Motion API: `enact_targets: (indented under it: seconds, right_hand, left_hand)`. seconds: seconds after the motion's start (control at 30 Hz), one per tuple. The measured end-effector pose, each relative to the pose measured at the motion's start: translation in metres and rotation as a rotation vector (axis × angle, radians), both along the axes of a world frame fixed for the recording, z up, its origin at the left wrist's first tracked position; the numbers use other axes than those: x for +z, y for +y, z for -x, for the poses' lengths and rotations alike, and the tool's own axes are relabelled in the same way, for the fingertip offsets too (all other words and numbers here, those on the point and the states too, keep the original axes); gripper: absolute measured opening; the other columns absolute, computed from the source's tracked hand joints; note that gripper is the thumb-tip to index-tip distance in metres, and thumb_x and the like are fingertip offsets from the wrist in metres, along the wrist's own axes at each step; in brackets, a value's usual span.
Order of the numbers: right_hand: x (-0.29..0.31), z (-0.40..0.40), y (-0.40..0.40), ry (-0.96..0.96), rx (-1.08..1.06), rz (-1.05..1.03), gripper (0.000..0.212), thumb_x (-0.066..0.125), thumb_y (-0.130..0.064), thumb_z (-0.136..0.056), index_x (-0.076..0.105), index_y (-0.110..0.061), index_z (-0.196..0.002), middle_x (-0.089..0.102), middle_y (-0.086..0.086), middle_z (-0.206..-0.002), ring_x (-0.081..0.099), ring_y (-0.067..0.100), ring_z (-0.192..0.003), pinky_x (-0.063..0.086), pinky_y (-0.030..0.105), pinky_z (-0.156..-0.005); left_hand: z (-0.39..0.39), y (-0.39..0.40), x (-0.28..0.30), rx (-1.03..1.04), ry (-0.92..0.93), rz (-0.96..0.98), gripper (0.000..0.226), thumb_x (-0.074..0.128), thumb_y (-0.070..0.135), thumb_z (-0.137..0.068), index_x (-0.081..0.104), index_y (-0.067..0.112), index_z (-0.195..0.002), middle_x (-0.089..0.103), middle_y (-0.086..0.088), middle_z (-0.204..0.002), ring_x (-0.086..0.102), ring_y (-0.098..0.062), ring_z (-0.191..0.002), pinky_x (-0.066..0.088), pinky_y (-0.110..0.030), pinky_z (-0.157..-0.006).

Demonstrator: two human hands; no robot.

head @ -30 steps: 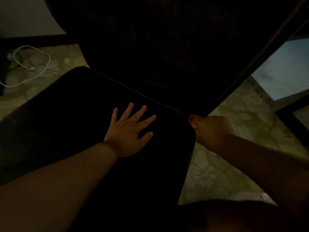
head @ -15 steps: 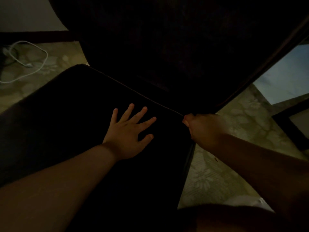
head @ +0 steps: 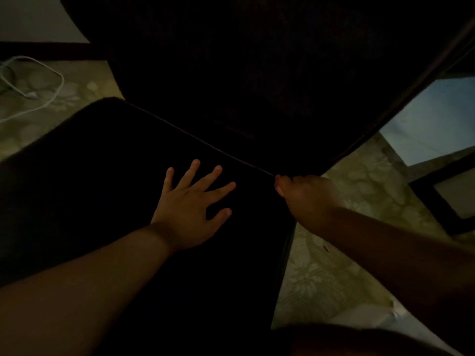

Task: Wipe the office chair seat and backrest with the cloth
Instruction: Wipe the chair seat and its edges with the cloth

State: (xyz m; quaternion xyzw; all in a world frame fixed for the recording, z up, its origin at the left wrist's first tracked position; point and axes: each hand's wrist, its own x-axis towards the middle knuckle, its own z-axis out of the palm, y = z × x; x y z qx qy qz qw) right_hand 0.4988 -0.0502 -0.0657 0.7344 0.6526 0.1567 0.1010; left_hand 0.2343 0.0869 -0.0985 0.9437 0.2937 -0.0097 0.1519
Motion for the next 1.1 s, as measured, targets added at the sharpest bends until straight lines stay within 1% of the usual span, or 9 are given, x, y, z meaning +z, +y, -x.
enact_targets:
  seconds: [0.17,0.3,0.43,0.57,0.73,0.8,0.9,1.0,1.1]
  right_hand:
    - [0.006,0.002,0.012,0.129,-0.071,-0.032,0.022,0.078,-0.018,-0.089,0.068,-0.016,-0.108,0.068,0.008,-0.074,0.065,0.031,-0.057,0.053,0.034,-0.052]
    - [0.011,0.001,-0.010,0.323,-0.296,0.100,0.030,0.074,-0.029,-0.091,0.049,-0.026,-0.108,0.052,-0.010,-0.074,0.050,0.009,-0.056,0.030,0.024,-0.049]
    - [0.003,0.004,-0.013,0.102,-0.073,0.098,0.029,0.081,-0.009,-0.079,0.066,-0.011,-0.104,0.063,0.003,-0.064,0.055,0.021,-0.046,0.036,0.022,-0.044]
    - [0.012,-0.009,0.005,-0.065,0.128,0.127,0.045,0.081,-0.006,-0.072,0.072,-0.007,-0.117,0.070,0.011,-0.078,0.067,0.034,-0.061,0.053,0.038,-0.054]
    - [0.037,0.013,0.015,-0.037,-0.115,0.278,0.037,0.067,-0.022,-0.095,0.060,-0.022,-0.131,0.073,0.002,-0.096,0.074,0.025,-0.082,0.045,0.030,-0.059]
    - [0.044,0.026,0.028,-0.045,-0.208,0.341,0.021,0.058,-0.020,-0.099,0.065,-0.022,-0.119,0.073,0.000,-0.096,0.075,0.023,-0.088,0.043,0.030,-0.061]
    - [0.051,0.044,0.048,-0.045,-0.297,0.432,0.016,0.058,-0.008,-0.098,0.064,-0.019,-0.087,0.064,0.001,-0.079,0.071,0.023,-0.080,0.043,0.032,-0.060]
    - [0.061,0.058,0.065,-0.030,-0.289,0.465,0.034,0.059,-0.002,-0.098,0.047,-0.017,-0.070,0.043,0.001,-0.065,0.048,0.018,-0.060,0.039,0.033,-0.058]
    - [0.058,0.061,0.077,-0.035,-0.245,0.422,0.027,0.058,-0.003,-0.099,0.051,-0.013,-0.075,0.048,0.003,-0.069,0.059,0.023,-0.073,0.036,0.032,-0.057]
  left_hand:
    - [0.002,0.004,-0.004,0.035,-0.058,0.020,0.062,0.014,0.081,-0.096,0.002,0.067,-0.156,-0.013,0.026,-0.171,-0.028,-0.018,-0.158,-0.021,-0.062,-0.122]
    - [0.001,0.001,-0.001,0.031,-0.054,0.020,0.061,0.017,0.081,-0.097,0.003,0.068,-0.156,-0.012,0.027,-0.171,-0.029,-0.016,-0.157,-0.021,-0.062,-0.122]
    - [0.000,-0.003,0.002,0.027,-0.020,0.017,0.063,0.014,0.081,-0.096,0.004,0.067,-0.156,-0.012,0.027,-0.171,-0.030,-0.017,-0.157,-0.020,-0.063,-0.122]
    - [0.001,-0.001,0.001,0.035,-0.034,0.033,0.062,0.018,0.081,-0.097,0.004,0.068,-0.156,-0.013,0.027,-0.171,-0.030,-0.017,-0.157,-0.021,-0.063,-0.122]
    - [0.002,0.004,0.010,0.018,-0.016,0.084,0.072,0.018,0.085,-0.091,0.013,0.062,-0.158,-0.006,0.027,-0.172,-0.020,-0.013,-0.160,-0.013,-0.062,-0.125]
    - [0.007,0.013,0.021,0.019,-0.067,0.095,0.080,0.022,0.085,-0.087,0.024,0.052,-0.160,0.014,0.022,-0.173,-0.001,-0.011,-0.162,0.001,-0.058,-0.129]
    - [0.041,0.060,0.028,0.142,-0.050,-0.192,0.082,0.027,0.084,-0.088,0.040,0.042,-0.157,0.038,0.003,-0.167,0.024,-0.030,-0.159,0.021,-0.067,-0.121]
    - [0.094,0.111,0.019,0.329,0.170,-0.148,0.081,0.008,0.097,-0.081,0.000,0.067,-0.156,0.002,0.009,-0.176,-0.004,-0.036,-0.162,0.008,-0.075,-0.120]
    - [0.105,0.115,0.006,0.336,0.146,-0.141,0.074,0.000,0.095,-0.082,-0.014,0.071,-0.151,-0.011,0.014,-0.175,-0.012,-0.035,-0.161,0.002,-0.075,-0.121]
